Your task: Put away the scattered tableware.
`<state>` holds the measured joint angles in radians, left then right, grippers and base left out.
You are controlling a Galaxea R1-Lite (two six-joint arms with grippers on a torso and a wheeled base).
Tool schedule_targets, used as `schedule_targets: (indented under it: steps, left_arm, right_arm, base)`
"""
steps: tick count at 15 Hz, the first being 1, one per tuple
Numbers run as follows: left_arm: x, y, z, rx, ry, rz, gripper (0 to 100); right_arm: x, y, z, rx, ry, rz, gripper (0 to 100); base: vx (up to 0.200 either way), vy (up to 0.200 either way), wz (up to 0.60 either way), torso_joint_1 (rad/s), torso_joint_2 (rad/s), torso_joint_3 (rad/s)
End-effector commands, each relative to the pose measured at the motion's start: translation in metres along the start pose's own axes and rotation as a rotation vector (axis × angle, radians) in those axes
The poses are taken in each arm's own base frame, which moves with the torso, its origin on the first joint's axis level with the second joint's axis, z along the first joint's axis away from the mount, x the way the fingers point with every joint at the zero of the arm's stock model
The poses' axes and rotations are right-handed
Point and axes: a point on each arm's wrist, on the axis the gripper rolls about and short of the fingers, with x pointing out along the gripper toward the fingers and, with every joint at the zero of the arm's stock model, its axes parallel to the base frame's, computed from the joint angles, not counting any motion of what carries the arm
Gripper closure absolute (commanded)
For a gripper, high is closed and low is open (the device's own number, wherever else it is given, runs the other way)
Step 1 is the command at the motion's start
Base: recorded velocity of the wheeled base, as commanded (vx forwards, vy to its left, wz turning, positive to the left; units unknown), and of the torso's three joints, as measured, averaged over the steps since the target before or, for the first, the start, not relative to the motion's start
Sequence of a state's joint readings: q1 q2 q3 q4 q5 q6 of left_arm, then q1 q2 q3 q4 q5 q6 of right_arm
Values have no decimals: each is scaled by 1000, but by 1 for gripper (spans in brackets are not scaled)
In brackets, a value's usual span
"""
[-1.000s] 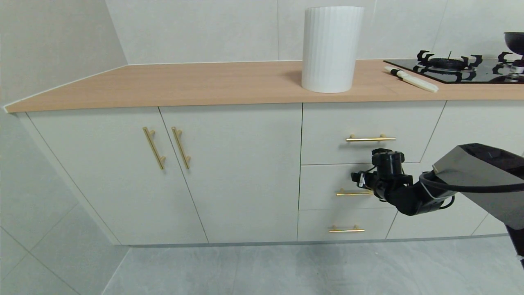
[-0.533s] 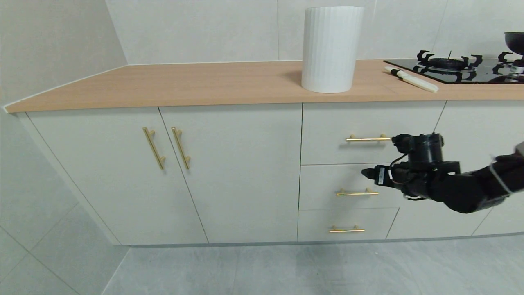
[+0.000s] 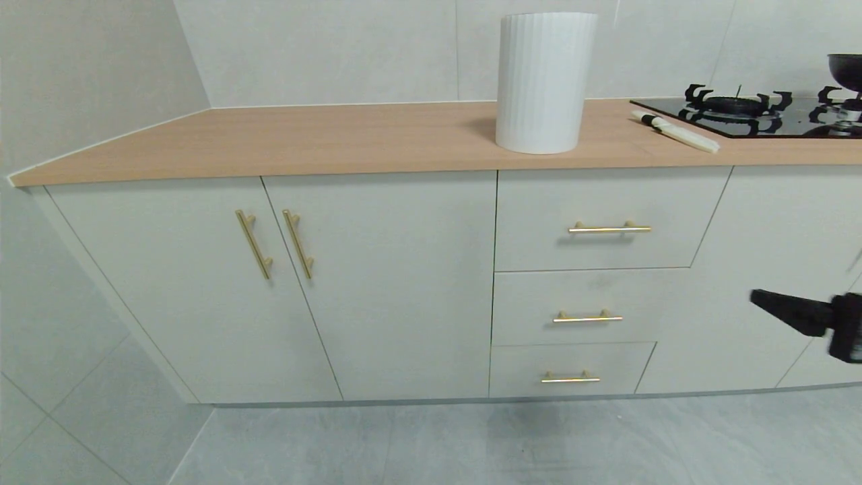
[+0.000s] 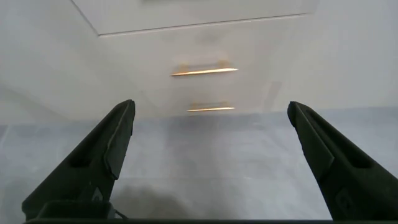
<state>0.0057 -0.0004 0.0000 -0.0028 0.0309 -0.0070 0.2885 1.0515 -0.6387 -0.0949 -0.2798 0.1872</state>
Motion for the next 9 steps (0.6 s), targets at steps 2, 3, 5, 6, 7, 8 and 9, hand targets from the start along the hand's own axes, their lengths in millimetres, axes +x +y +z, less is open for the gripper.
schedule_targets:
  steps: [2,3,5,6,7,8,9]
  left_arm:
    - [0,0,0,-1,0,2,0]
    - [0,0,0,-1,0,0,0]
    - [0,0,0,-1,0,2,0]
    - [0,0,0,-1,0,2,0]
    - [0,0,0,1,0,0,0]
    - [0,0,0,-1,0,0,0]
    - [0,0,0,-1,0,2,0]
  right_arm:
    - [-113,-45,-42,-27,-193,-174,0]
    - [-136,-51,-59,-77,-236,-265,0]
    - [-154,-54,-74,-111,-299,-299,0]
    - [-166,-56,-89,-123,-365,-312,0]
    - [-170,-57,-100,-136,-388,-326,0]
    - [-175,-57,-110,-145,-413,-346,0]
    - [-173,-56,-118,-145,-412,-373,0]
  base:
    - [0,0,0,0,0,0]
    - [0,0,0,0,0,0]
    - [0,0,0,0,0,0]
    - [0,0,0,0,0,0]
    - [0,0,0,0,0,0]
    - [0,0,0,0,0,0]
    - [0,0,0,0,0,0]
